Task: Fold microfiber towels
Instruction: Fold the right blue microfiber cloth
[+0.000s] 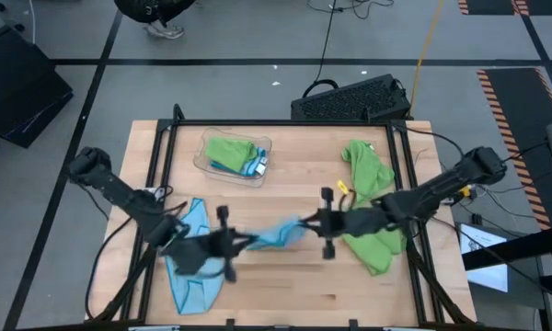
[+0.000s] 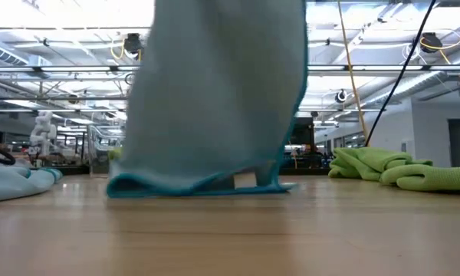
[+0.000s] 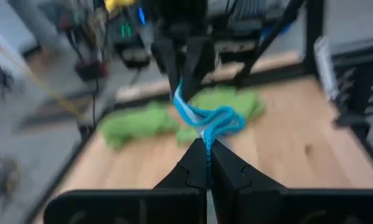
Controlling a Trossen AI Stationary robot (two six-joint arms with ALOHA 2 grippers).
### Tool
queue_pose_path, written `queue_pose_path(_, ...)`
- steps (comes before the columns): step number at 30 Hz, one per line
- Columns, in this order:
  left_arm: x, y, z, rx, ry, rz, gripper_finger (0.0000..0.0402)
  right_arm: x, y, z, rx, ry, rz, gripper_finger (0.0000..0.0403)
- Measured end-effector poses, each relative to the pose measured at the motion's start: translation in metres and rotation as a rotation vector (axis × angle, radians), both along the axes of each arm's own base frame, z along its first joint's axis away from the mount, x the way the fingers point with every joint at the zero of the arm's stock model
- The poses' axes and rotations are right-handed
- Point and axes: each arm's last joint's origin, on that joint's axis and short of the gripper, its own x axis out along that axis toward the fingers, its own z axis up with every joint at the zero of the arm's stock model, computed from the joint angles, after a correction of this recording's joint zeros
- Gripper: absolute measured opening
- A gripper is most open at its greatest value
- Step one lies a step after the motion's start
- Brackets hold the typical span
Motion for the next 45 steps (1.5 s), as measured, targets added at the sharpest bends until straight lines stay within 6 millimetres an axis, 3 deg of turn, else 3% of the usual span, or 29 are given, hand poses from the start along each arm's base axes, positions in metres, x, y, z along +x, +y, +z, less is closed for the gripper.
queue_pose_path(4,-0.011,-0.012,0.019,0.081,-0.042,0.053,0.0005,-0.017,0.016,0.026,0.032,-0.097,0.082,0.0006)
queue_pose_path(9,-0.013,-0.002,0.009,0.086,0.048,0.116,0.0005,-0.03,0.015,0.029,-0.009,-0.045,0.09,0.0006)
queue_pose_path(11,-0.01,0.011,-0.003,0.063,0.103,0.185,0.0005,-0.03,0.009,0.021,-0.07,-0.021,0.016,0.0006)
queue_pose_path(16,-0.004,0.048,-0.045,0.022,0.202,0.361,0.0006,-0.027,-0.016,-0.02,-0.211,0.066,-0.139,0.0006)
queue_pose_path(23,0.008,0.073,-0.081,-0.054,0.208,0.36,0.0006,-0.028,-0.048,-0.071,-0.175,0.058,-0.174,0.0006)
queue_pose_path(32,0.003,0.075,-0.108,-0.152,0.185,0.288,0.0008,-0.041,-0.059,-0.104,-0.048,0.019,-0.125,0.0006)
queue_pose_path(45,-0.013,0.053,-0.128,-0.252,0.204,0.124,0.0005,-0.051,-0.04,-0.118,0.359,-0.032,0.087,0.0006)
